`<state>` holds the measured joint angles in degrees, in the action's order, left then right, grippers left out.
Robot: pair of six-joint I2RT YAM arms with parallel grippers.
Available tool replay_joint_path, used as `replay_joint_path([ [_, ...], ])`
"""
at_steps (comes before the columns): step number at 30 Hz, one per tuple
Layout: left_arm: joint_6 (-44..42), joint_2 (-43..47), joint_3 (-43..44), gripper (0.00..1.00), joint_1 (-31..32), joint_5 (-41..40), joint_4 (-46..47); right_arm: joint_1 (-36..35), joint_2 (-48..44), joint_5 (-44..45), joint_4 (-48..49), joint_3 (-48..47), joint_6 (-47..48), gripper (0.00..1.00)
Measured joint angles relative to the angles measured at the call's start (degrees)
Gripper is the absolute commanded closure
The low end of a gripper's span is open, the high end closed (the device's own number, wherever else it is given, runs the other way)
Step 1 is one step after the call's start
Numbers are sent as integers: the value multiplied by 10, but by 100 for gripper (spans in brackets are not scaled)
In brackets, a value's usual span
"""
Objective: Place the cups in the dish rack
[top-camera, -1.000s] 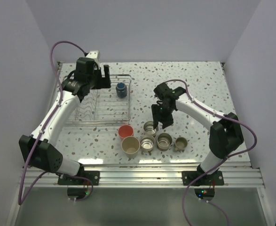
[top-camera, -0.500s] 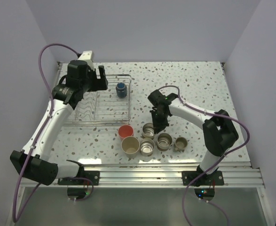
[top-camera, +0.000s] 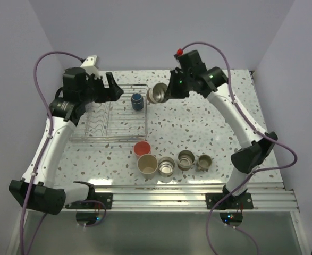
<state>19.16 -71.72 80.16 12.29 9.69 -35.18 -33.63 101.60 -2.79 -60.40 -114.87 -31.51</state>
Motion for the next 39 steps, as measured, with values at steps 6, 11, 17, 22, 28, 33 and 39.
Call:
replay_joint_path([
  [6,127,55,-113,12,-86,256,250,64,-67,-191,168,28,-119,100],
  [11,434,27,-261,11,-116,422,716,70,-105,-335,390,154,-280,100],
  [17,661,-43,-290,11,-116,465,981,65,-96,-422,504,182,-353,100],
  [22,758,-73,-290,11,-114,472,1052,62,-97,-444,542,193,-365,100],
  [28,778,-79,-286,12,-90,474,1073,50,-97,-447,539,210,-362,100],
  [33,795,-84,-279,16,-83,473,1082,47,-97,-447,530,215,-349,100],
  [39,803,-87,-278,21,-79,476,1081,45,-97,-447,511,230,-332,100],
])
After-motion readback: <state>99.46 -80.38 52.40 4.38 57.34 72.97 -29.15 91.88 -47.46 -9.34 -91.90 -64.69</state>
